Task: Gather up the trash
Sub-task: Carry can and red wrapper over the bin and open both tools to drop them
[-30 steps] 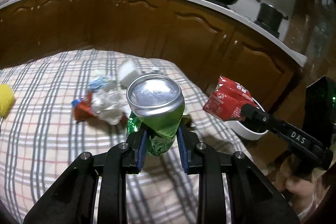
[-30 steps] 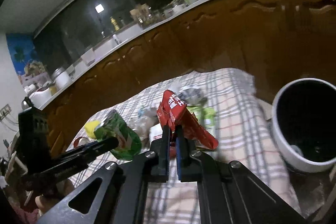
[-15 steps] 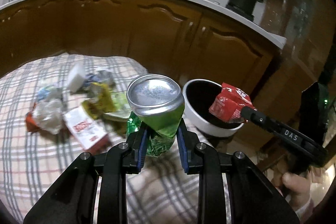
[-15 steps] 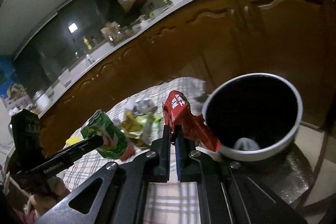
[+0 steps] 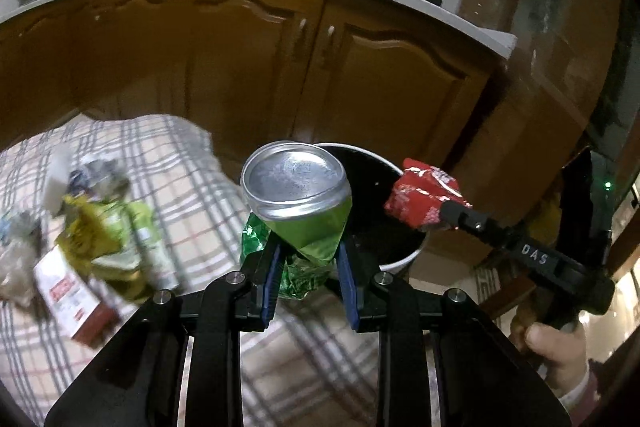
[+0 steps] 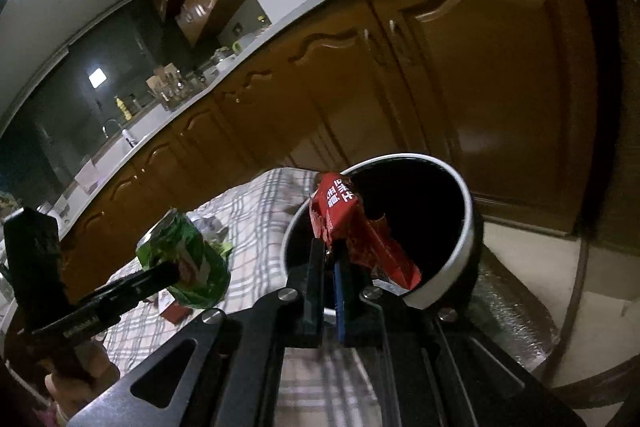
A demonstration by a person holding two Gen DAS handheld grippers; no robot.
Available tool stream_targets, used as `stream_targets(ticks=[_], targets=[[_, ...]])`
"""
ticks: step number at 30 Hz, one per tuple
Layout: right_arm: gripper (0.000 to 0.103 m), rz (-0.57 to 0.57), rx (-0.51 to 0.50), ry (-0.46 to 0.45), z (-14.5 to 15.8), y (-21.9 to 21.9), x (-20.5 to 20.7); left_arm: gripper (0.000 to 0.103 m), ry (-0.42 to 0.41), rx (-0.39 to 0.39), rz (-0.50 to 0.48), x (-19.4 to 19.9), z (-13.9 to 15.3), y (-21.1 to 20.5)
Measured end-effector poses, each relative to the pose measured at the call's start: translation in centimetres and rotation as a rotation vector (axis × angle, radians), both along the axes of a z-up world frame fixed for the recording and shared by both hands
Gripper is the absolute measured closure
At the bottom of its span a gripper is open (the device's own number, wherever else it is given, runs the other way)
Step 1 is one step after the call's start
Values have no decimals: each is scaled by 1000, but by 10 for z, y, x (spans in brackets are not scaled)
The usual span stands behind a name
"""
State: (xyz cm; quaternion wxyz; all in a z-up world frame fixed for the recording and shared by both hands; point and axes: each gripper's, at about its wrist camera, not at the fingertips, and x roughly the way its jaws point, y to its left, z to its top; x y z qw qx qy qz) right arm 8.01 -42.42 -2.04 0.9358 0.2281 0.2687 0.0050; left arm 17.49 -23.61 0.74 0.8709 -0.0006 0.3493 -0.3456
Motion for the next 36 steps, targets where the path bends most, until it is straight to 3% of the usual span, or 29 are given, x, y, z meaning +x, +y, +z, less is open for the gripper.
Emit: stream_targets(ticks=[15,21,29,31,36], targets=[[99,-9,10,47,-12,-26,23,79,64,36,-98,37,-14,-76],[99,-9,5,73,-18,-31,32,79,125,50,-107,52,-31,-86],[99,-9,-1,102,-24,-35,39,79,140,72,-118,59,-39,-94],[93,-9,1,107,-24,-35,42,78,152,86,-112,61,-41,-96],[85,-26,26,116,-26,-40,43,60,148,77,-101,60,-37,-94]])
